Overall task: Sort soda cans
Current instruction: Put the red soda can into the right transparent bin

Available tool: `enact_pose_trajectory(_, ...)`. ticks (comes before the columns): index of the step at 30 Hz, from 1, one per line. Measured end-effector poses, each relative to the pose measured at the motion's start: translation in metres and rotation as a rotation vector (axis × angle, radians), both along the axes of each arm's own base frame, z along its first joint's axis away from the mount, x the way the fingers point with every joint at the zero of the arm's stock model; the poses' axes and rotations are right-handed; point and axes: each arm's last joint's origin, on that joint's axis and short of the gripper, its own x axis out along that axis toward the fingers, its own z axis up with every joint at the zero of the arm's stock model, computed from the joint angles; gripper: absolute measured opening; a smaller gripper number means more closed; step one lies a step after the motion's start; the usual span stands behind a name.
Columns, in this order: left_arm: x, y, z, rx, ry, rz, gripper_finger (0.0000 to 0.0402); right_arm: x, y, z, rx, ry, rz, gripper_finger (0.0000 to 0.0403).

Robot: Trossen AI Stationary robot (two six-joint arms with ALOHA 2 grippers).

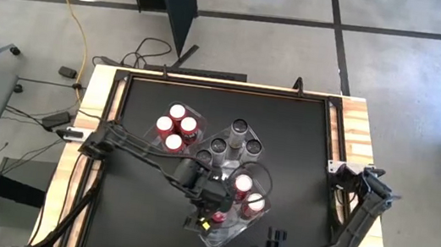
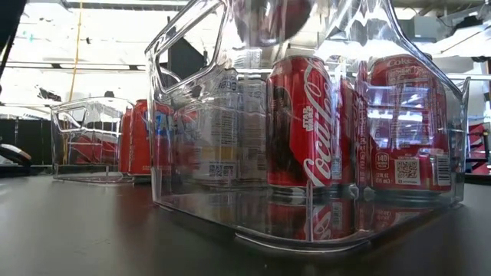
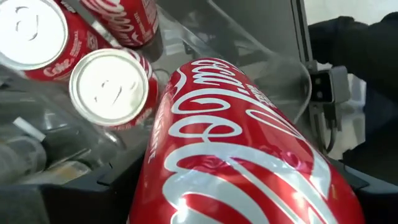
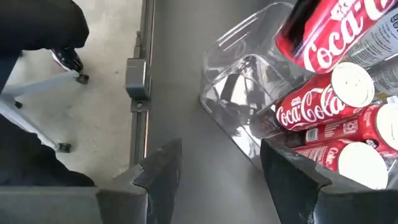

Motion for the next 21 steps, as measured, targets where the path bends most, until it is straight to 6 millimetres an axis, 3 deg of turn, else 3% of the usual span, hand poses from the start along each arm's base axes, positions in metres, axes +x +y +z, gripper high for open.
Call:
enact_pose_trajectory(7, 0.020, 0.008, -0.014, -0.064, 0.045, 0.090, 0.0300, -0.010, 0.007, -0.001, 0.023, -0.005, -0.021, 0.0234)
enact_pose_trajectory(21, 0.028, 0.008, -0.024, -0.104, 0.070, 0.244, 0.0300, -0.013, 0.008, 0.000, 0.013, -0.023, -0.019, 0.0234)
